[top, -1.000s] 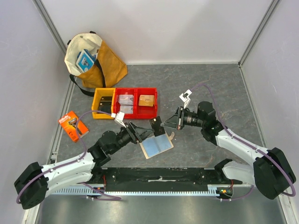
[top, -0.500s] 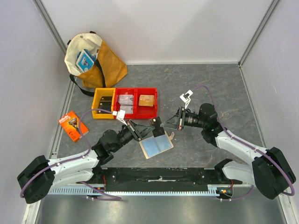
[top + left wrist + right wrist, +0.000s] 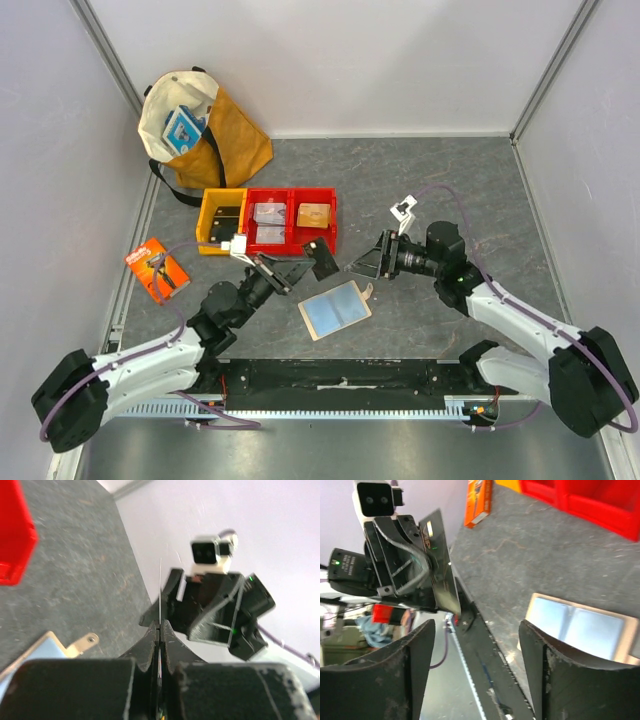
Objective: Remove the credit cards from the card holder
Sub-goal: Place the credit card in the storage box.
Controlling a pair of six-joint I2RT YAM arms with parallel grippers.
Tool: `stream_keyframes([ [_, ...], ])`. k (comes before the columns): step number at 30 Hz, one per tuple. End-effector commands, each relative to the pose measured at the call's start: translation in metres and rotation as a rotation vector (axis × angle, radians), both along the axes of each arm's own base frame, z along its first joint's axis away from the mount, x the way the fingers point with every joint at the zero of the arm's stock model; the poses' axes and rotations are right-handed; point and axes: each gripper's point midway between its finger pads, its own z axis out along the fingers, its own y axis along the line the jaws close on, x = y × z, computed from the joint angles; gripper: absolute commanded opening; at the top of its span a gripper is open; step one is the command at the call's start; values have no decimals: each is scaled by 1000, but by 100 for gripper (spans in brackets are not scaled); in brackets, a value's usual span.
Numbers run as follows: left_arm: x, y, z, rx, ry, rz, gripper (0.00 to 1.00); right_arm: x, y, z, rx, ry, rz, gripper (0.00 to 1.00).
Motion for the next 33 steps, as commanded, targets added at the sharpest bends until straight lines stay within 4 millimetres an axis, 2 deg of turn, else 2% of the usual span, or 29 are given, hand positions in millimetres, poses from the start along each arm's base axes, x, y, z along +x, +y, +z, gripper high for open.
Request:
stream_keyframes([
  [1,31,43,-11,-84,106,205,2,23,-18,6,-129,-118,-134,82],
  [5,56,83,-23,-108,166,356,2,29,-30,2,-179,-132,-195,98],
  [10,82,142,-34,-144,211,566,2,36,-42,-4,-251,-159,-246,98],
  [17,107,220,-61,-223,343,865,2,38,-56,-14,-348,-189,-265,98],
  [20,120,238,-74,-276,415,921,2,39,-58,-16,-363,-198,-260,98],
  [26,149,263,-76,-285,428,1024,2,38,-61,-21,-390,-215,-245,98],
  [33,184,276,-74,-232,413,1086,2,38,-68,-27,-428,-222,-247,98],
])
